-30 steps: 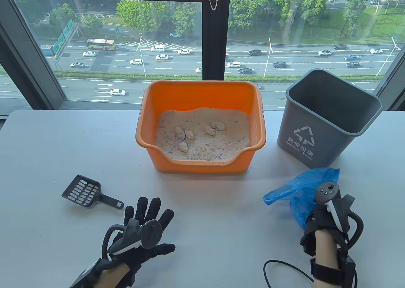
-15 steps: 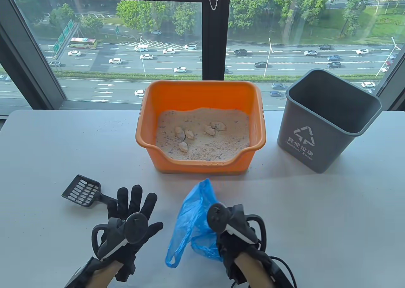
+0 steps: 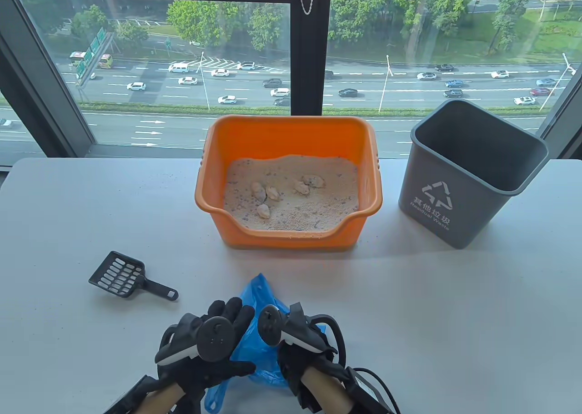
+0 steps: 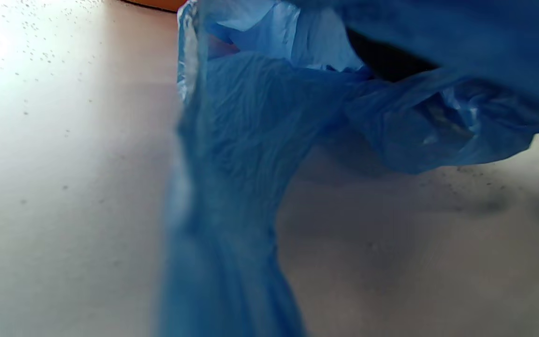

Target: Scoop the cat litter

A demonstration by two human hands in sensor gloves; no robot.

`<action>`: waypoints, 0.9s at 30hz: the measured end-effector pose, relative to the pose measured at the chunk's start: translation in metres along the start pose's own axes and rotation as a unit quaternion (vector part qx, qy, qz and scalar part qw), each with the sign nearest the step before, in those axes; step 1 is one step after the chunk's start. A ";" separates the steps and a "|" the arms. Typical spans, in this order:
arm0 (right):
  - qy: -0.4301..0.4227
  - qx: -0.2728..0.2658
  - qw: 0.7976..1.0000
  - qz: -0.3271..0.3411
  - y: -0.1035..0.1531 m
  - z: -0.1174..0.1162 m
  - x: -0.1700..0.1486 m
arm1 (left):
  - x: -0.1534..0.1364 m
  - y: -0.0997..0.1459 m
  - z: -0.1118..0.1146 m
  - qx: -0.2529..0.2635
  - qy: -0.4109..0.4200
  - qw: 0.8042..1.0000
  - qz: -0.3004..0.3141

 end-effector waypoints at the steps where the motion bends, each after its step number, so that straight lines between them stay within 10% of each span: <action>1: -0.004 -0.001 1.000 0.003 0.000 0.000 0.000 | -0.004 -0.004 0.001 0.020 -0.005 1.000 -0.019; 11: -0.055 -0.108 0.992 0.040 0.017 0.031 -0.008 | -0.027 -0.012 -0.015 0.141 0.075 0.984 -0.073; 16: -0.118 -0.037 0.984 0.130 0.030 0.025 0.017 | -0.031 -0.010 -0.020 0.156 0.115 0.978 -0.081; 27: -0.008 -0.078 0.982 -0.170 -0.048 0.010 -0.030 | -0.013 0.003 -0.008 0.083 0.138 0.987 -0.017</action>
Point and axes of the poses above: the tracker on the back of each hand, its own x axis roughly to the thumb side, its own y axis roughly from the fingertips to the wrist, z = x × y, the point moved 4 cm from there along -y, roughly from the wrist to the fingertips, and after that the axes turned 9 degrees about -x, right-handed, at the moved point
